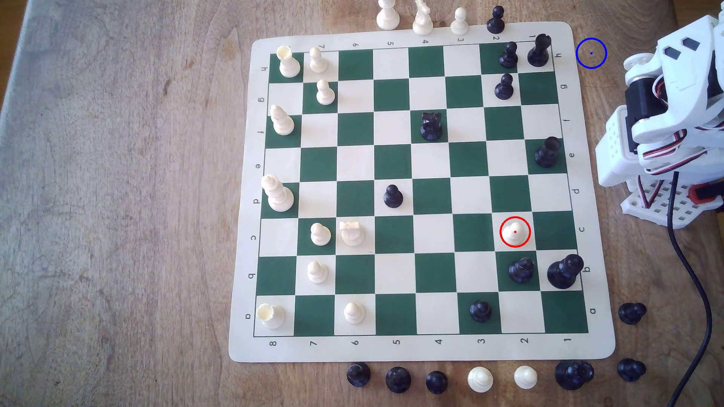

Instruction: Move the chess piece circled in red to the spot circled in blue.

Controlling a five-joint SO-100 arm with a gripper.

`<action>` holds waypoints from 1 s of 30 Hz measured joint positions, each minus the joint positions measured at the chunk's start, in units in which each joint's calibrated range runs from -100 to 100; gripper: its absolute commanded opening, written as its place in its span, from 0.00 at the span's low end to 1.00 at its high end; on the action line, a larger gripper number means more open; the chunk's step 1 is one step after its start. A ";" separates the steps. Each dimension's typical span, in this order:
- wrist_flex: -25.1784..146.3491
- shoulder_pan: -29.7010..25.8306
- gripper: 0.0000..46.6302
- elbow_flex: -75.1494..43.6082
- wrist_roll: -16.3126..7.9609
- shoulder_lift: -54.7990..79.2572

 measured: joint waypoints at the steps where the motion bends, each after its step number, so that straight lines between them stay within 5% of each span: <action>1: 0.00 0.00 0.00 0.00 0.00 0.00; 10: 14.10 -3.47 0.00 -1.08 0.00 0.00; 24: 107.25 -1.84 0.03 -20.24 -0.05 0.34; 30: 131.47 -1.99 0.02 -31.54 -0.10 4.02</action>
